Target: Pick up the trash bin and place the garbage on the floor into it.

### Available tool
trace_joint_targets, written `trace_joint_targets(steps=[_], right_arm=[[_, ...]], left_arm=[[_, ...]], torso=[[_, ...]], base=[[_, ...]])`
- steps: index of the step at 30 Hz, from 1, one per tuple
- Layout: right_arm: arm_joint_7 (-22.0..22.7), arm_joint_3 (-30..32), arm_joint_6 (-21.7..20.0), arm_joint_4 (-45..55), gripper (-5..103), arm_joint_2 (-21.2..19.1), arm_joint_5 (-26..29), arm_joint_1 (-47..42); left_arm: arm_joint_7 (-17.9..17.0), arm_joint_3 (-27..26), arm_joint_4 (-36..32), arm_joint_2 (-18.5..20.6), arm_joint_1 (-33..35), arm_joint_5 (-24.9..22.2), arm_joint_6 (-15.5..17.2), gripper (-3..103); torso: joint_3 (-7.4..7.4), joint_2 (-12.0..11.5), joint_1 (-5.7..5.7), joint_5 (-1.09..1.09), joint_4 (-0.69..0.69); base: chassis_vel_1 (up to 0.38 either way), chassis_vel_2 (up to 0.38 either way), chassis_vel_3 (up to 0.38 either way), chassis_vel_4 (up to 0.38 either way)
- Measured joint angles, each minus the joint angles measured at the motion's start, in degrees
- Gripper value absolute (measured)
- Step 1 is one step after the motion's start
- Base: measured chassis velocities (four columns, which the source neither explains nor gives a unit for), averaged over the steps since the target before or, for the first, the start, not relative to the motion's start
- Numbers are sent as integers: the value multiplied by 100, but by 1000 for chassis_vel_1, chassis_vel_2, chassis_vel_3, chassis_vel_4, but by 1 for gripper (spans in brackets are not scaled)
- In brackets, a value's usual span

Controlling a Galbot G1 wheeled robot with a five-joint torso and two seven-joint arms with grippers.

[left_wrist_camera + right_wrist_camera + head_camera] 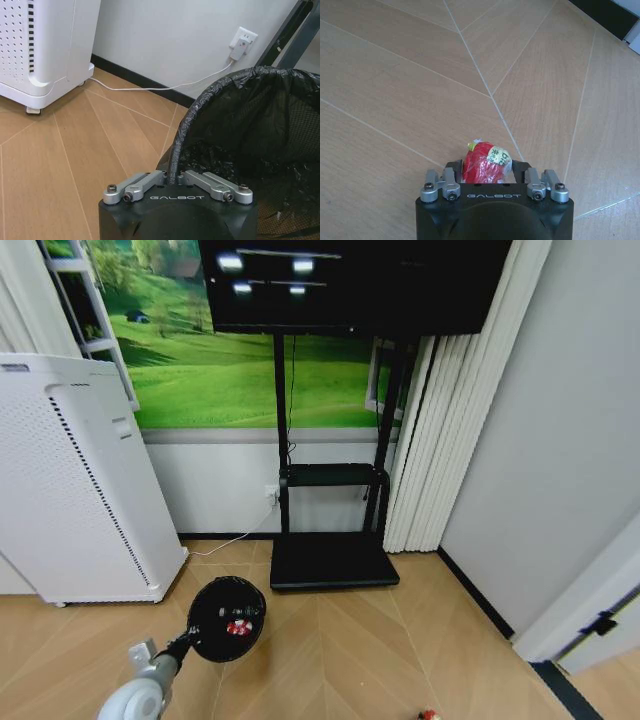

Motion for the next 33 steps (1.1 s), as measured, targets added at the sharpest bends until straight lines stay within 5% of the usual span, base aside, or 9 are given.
trace_joint_targets(steps=[11, 29, 33], right_arm=[[-49, -1, 64, 27, 27, 42, -35, -81], [-147, -29, 133, 175, 27, 77, -105, -170], [-281, 22, 527, 227, 27, 68, -601, -178]], left_arm=[[-5, -27, 13, -16, 5, 4, -17, 0], [-23, -15, -17, -35, 19, 21, -19, 0], [-26, 92, 57, -17, -11, 78, -20, 0]], torso=[[0, 0, 0, -1, 0], [0, 0, 0, 1, 0], [0, 0, 0, 1, 0]], base=[[0, 0, 0, 0], [0, 0, 0, 0], [0, 0, 0, 0]])
